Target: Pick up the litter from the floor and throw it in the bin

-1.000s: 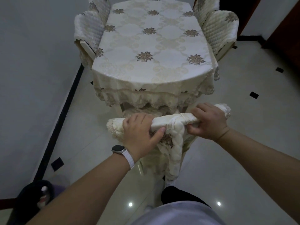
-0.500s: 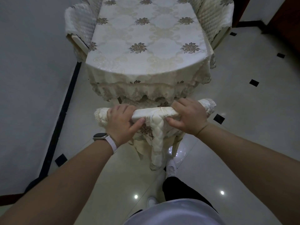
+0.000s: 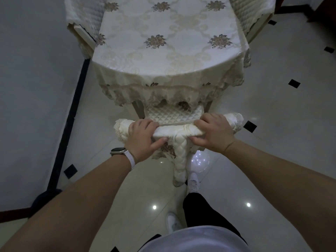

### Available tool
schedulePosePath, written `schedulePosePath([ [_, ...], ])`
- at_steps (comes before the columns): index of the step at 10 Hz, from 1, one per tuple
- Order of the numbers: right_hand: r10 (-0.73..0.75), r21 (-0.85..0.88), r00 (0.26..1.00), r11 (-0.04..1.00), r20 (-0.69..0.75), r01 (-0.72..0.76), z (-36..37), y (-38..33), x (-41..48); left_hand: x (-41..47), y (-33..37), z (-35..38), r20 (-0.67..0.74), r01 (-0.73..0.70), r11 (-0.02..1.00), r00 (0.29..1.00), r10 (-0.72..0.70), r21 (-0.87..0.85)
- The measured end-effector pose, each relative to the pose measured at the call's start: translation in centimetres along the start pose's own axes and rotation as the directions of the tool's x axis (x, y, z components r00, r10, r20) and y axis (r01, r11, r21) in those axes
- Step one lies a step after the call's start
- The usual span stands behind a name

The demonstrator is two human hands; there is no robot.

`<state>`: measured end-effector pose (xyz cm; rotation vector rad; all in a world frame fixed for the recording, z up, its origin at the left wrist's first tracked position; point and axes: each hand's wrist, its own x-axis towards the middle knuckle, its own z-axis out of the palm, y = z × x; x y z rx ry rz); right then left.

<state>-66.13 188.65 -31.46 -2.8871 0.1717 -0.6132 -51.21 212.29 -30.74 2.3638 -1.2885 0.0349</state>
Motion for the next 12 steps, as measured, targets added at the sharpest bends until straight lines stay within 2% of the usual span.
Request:
schedulePosePath([
  [4,0.009,0.027,1.000,1.000,0.006,-0.009,1.1,2.4,4.6,5.0,-2.3,0.1,0.010,0.014,1.000,1.000,-0.014,-0.003],
  [7,-0.026,-0.004,1.000,1.000,-0.015,0.026,1.5,2.4,4.9,5.0,-2.9,0.3,-0.007,0.006,1.000,1.000,-0.006,0.009],
  [8,-0.017,-0.003,0.999,1.000,0.028,0.017,1.1,2.3,4.9,5.0,-2.6,-0.1,0.023,0.015,1.000,1.000,-0.015,0.008],
  [10,0.038,-0.042,0.968,0.999,0.246,-0.028,-1.1,1.2,4.9,4.6,-1.1,-1.8,0.110,0.021,0.999,0.994,-0.026,0.048],
  [11,0.114,-0.083,0.917,0.993,0.381,-0.089,-2.1,0.0,4.3,3.4,0.5,-2.8,0.056,0.049,0.994,0.997,-0.055,0.099],
  [12,0.144,-0.096,0.916,0.989,0.375,-0.116,-4.1,-1.5,3.5,2.2,2.5,-4.6,0.004,0.070,0.994,0.997,-0.071,0.087],
])
